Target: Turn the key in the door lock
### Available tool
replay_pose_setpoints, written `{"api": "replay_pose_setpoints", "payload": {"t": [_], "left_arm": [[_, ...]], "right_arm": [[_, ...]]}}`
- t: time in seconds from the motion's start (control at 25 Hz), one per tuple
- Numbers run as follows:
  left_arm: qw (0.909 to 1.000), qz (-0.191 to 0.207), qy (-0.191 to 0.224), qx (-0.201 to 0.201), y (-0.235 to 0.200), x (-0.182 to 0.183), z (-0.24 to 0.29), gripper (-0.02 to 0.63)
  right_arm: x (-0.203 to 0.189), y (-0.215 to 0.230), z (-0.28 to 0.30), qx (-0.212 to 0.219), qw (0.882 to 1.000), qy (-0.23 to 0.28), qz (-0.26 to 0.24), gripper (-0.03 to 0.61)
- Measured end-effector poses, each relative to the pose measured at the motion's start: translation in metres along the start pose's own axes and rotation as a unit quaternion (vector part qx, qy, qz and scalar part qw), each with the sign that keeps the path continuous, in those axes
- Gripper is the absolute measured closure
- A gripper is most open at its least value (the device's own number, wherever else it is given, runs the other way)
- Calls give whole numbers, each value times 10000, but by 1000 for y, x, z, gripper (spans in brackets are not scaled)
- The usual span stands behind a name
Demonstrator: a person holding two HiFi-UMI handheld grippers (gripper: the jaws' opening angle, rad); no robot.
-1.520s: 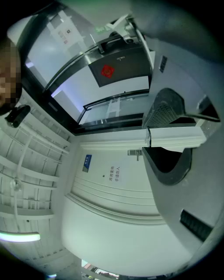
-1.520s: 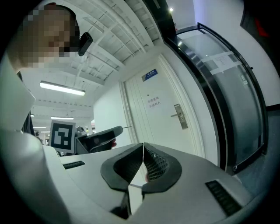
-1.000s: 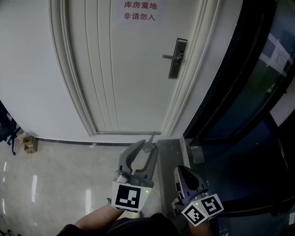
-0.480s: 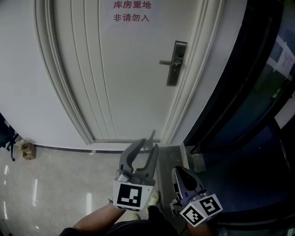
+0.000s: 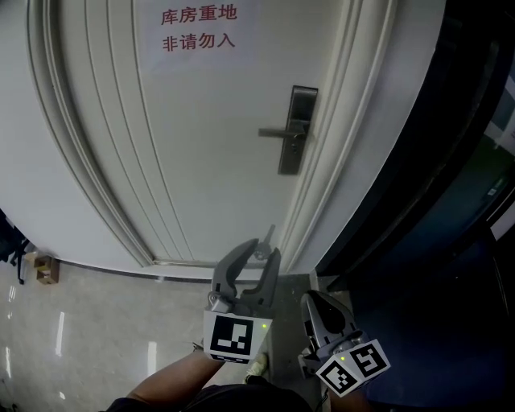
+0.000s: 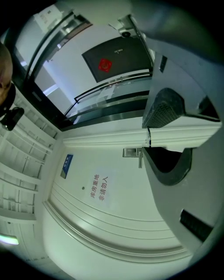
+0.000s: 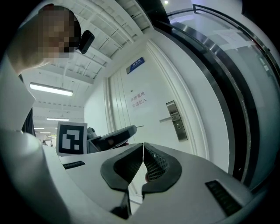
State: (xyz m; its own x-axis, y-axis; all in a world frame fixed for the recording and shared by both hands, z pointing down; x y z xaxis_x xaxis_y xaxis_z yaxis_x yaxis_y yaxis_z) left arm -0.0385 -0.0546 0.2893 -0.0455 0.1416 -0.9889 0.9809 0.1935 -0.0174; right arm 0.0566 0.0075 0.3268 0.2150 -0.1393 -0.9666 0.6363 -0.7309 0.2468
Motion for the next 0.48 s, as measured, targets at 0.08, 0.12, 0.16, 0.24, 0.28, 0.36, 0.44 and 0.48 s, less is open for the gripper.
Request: {"api": "replay_pose_setpoints", "payload": {"t": [0.08, 0.12, 0.16, 0.24, 0.28, 0.36, 0.44, 0.48], "left_arm": [[10000, 31, 8, 69, 9, -4, 25, 488], [9999, 57, 23, 106, 14, -6, 38, 488], [9999, 81, 32, 142, 19, -9, 50, 488], [9997, 108, 8, 208, 27, -15, 73, 488], [9997, 116, -19, 236, 31, -19, 84, 488], [9995, 118, -80, 285, 36, -25, 104, 488], [9993, 88, -129, 334, 37, -30, 124, 488], [9992, 73, -141, 362, 37, -33, 134, 488]], "right_arm": [[7, 23, 1, 19, 10000, 13, 13, 565], [10, 34, 1, 22, 10000, 21, 22, 565], [12, 45, 1, 22, 10000, 30, 32, 565], [15, 63, 0, 9, 10000, 44, 64, 565], [17, 71, 0, 2, 9999, 49, 92, 565], [18, 84, 1, 2, 9999, 53, 148, 565], [18, 96, 6, 10, 9998, 50, 192, 565], [17, 102, 9, 10, 9998, 51, 214, 565]]}}
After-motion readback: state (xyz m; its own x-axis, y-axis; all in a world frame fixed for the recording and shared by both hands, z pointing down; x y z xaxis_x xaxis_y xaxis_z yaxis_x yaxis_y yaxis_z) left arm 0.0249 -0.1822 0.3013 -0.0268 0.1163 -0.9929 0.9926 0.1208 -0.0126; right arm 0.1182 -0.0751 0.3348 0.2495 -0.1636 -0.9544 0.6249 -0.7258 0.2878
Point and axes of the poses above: the fingertips, and each gripper's own axes: z forward along the fingers, y to its right, x out of its top, the point moved 1 cm from there along -z, backward along the fingers, and after that the axes turned 15 degrees about x, right-handed, at the moved point
